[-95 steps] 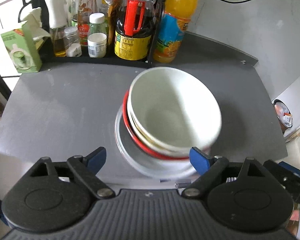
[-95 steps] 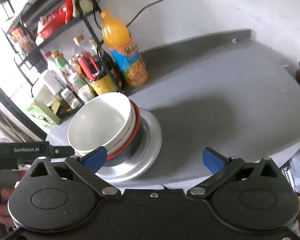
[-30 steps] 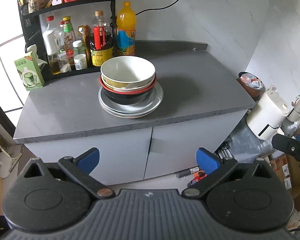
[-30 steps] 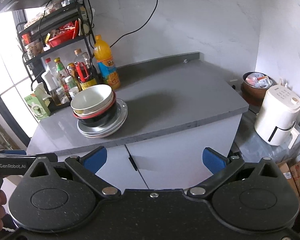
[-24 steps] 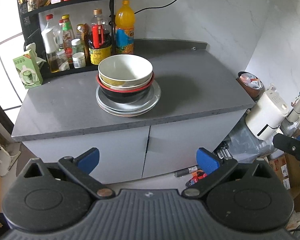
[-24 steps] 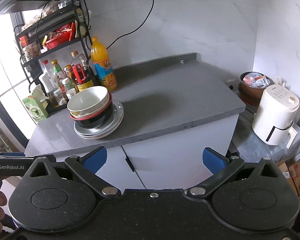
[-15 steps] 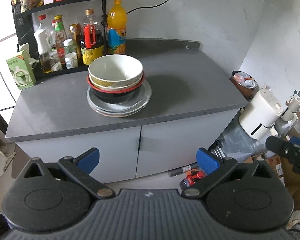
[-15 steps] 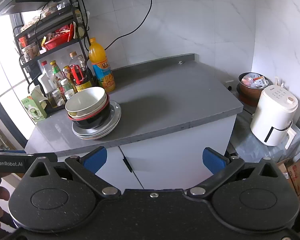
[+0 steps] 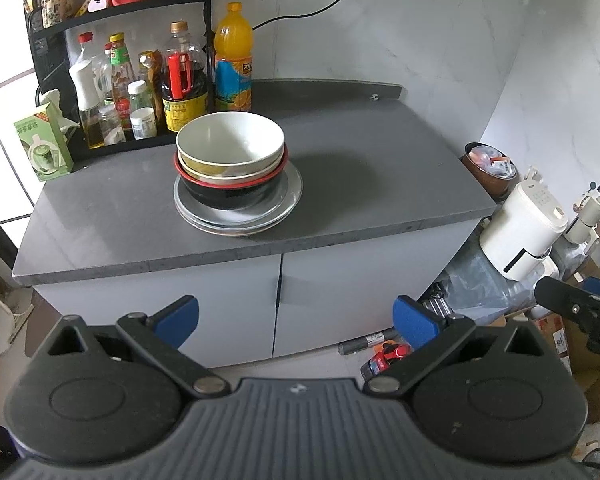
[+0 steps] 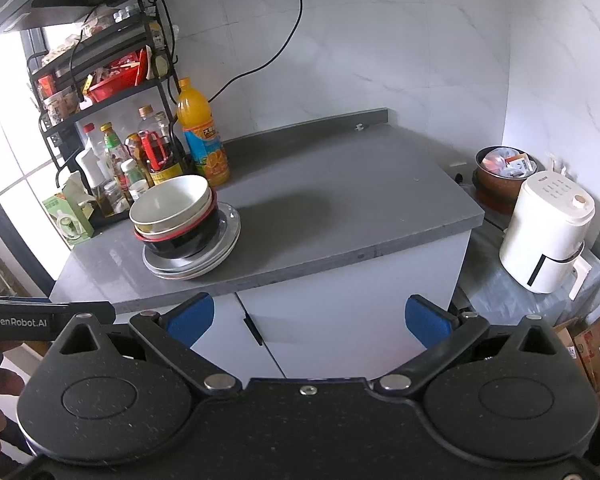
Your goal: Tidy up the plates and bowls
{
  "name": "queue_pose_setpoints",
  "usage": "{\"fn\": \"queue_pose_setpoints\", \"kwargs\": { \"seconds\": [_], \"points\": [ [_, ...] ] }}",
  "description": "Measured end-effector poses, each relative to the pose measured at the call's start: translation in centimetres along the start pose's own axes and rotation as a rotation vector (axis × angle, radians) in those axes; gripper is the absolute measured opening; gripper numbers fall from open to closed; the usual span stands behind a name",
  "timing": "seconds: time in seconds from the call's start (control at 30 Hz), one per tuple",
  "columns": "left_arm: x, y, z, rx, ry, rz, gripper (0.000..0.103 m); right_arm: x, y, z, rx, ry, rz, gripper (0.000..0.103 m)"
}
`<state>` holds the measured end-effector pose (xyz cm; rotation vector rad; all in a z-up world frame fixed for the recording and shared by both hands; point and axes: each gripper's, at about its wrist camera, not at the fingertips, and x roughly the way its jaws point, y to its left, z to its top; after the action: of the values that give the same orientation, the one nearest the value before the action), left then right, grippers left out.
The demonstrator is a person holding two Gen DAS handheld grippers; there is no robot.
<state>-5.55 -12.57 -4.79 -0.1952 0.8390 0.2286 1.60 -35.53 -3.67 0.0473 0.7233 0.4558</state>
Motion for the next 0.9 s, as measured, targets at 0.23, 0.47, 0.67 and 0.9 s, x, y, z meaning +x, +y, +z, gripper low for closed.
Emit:
{"fn": "queue_pose_setpoints", "kwargs": {
  "seconds": [0.23,0.47,0.67,0.9],
  "points": [
    [-0.12,0.23,-0.45,-0.015,0.011,0.009,0.102,-0.01,0.14,0.0,-0.005,0.001,0.013,0.103],
    [-0.29,0.54,-0.4,-0.022,0.008,0.018,0.102,-0.01,0.44,0.0,-0.016,0.003,0.019,0.103],
    [-0.36,0.62,-0.37,-0.019,0.01,0.017,0.102,0.08,0.6,-0.02,-0.015,0.008,0.021,0.103],
    [-0.16,0.86,-0.36,-0.017,0.014,0.022,0.102,0.16,0.61,0.0,-0.018,0.012,0.02,0.103]
  ]
}}
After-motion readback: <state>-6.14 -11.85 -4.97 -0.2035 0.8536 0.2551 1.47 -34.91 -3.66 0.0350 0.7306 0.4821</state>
